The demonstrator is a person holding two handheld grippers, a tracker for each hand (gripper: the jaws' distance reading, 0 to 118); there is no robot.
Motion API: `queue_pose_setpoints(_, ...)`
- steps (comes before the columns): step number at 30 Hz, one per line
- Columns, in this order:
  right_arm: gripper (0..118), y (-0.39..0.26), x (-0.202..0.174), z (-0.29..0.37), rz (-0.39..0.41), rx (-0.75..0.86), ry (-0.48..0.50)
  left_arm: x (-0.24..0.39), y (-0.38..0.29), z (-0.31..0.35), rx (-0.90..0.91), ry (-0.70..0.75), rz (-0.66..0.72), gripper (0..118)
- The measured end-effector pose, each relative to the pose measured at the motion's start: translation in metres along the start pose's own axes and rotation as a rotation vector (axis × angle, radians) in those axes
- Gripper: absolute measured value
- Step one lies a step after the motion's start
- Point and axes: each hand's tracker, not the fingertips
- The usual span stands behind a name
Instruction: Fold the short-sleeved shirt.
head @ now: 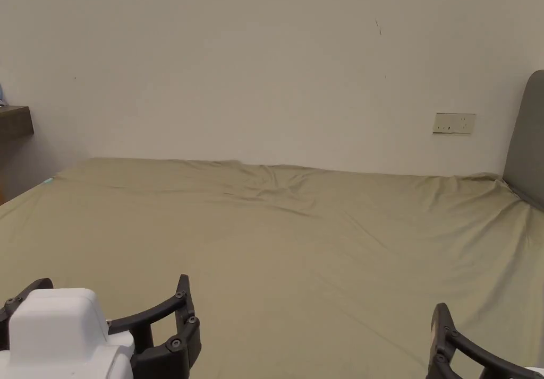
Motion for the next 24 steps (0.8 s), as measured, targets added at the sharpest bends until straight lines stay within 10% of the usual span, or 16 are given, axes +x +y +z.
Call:
queue_pose_setpoints(8,116,-0.001,0.003,-0.001,-0.019,-0.010,0.010,0.004,-0.002,0.002,-0.009,-0.024,-0.015,103)
queue_pose_setpoints(9,102,0.001,0.002,0.000,-0.009,-0.014,0.022,0.005,-0.002,0.005,-0.001,-0.033,-0.015,83)
queue_pose_setpoints(12,12,-0.001,0.000,0.004,0.019,0.005,0.021,0.006,0.001,0.005,-0.014,-0.053,0.014,0)
queue_pose_setpoints(24,0,-0.006,-0.004,0.004,-0.019,-0.066,0.040,0.027,0.001,0.007,-0.030,-0.123,-0.096,0)
